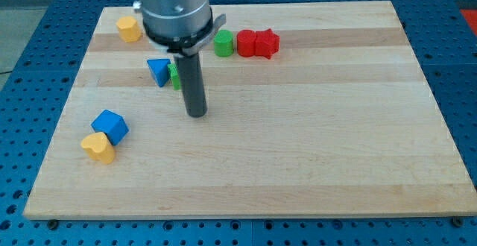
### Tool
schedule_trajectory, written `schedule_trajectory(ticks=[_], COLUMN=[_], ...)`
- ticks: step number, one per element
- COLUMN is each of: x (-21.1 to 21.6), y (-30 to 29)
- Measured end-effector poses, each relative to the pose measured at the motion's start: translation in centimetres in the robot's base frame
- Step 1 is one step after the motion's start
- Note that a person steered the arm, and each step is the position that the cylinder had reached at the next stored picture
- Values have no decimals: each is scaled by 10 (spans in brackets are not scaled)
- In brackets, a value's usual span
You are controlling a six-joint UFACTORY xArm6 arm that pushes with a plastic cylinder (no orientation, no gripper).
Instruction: Move the green star slightly to the top
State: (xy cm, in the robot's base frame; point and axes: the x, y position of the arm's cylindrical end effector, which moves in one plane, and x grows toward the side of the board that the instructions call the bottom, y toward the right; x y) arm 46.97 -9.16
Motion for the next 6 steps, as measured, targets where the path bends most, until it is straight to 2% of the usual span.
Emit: schedule_trajectory(ticks=[1,4,6], x=[-15,-100,-78], y=[-9,-9,-23])
